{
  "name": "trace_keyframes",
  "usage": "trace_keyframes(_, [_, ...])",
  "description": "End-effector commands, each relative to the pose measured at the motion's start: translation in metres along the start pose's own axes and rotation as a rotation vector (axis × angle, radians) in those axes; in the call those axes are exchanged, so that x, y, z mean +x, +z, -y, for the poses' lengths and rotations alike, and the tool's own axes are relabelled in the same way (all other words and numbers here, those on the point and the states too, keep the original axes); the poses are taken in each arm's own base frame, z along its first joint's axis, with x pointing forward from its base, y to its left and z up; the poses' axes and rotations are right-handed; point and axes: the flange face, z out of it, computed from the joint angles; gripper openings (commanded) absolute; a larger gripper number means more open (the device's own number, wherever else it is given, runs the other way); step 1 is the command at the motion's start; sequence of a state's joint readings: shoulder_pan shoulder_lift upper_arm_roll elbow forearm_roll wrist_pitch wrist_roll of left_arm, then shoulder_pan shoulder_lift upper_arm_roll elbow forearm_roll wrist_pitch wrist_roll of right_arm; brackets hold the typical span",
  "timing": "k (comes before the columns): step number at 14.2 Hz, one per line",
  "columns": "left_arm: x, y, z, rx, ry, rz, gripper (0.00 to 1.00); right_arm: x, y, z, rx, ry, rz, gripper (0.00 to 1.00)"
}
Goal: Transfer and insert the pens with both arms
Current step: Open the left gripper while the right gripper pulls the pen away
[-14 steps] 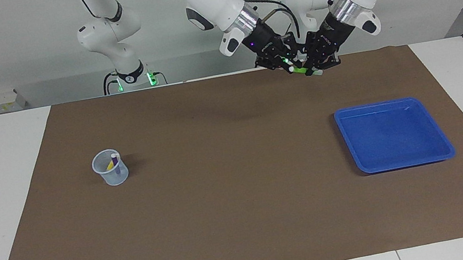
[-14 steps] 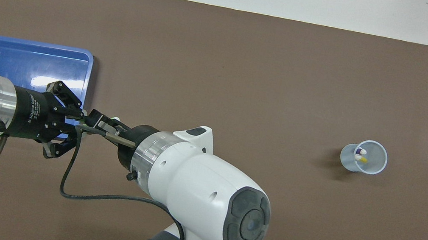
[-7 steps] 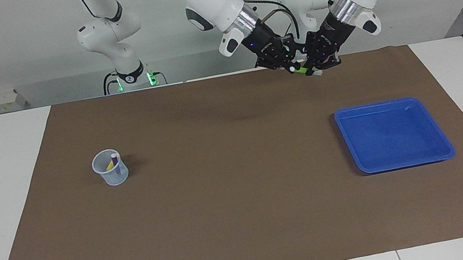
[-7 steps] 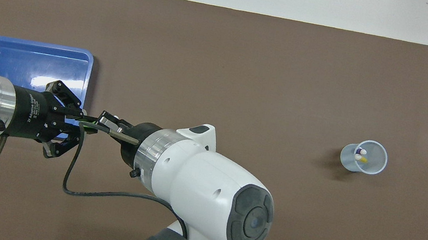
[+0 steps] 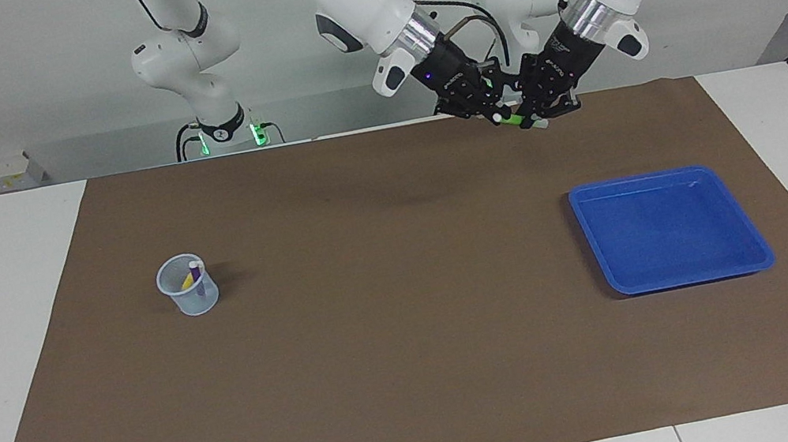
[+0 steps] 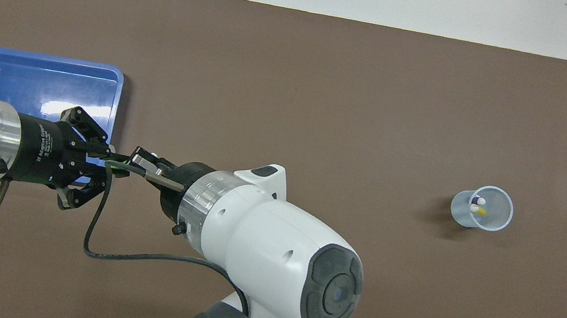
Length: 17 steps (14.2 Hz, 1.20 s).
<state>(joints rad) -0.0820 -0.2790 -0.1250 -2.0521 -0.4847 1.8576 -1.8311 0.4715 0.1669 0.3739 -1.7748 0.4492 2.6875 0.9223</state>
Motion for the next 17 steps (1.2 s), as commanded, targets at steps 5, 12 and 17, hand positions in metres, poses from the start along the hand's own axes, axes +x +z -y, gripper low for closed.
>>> trace_keyframes(5, [0.001, -0.002, 0.008, -0.021, -0.015, 0.019, 0.35, 0.016, -0.001, -0.004, 0.007, 0.026, -0.011, 0.00])
trace_keyframes(12, [0.006, -0.004, 0.006, -0.024, -0.021, 0.017, 0.67, 0.072, -0.016, -0.034, -0.139, -0.267, 0.025, 0.00])
trace_keyframes(17, [0.012, -0.003, 0.018, 0.062, 0.361, 0.005, 0.63, 0.134, -0.045, -0.088, -0.464, -0.618, 0.088, 0.00])
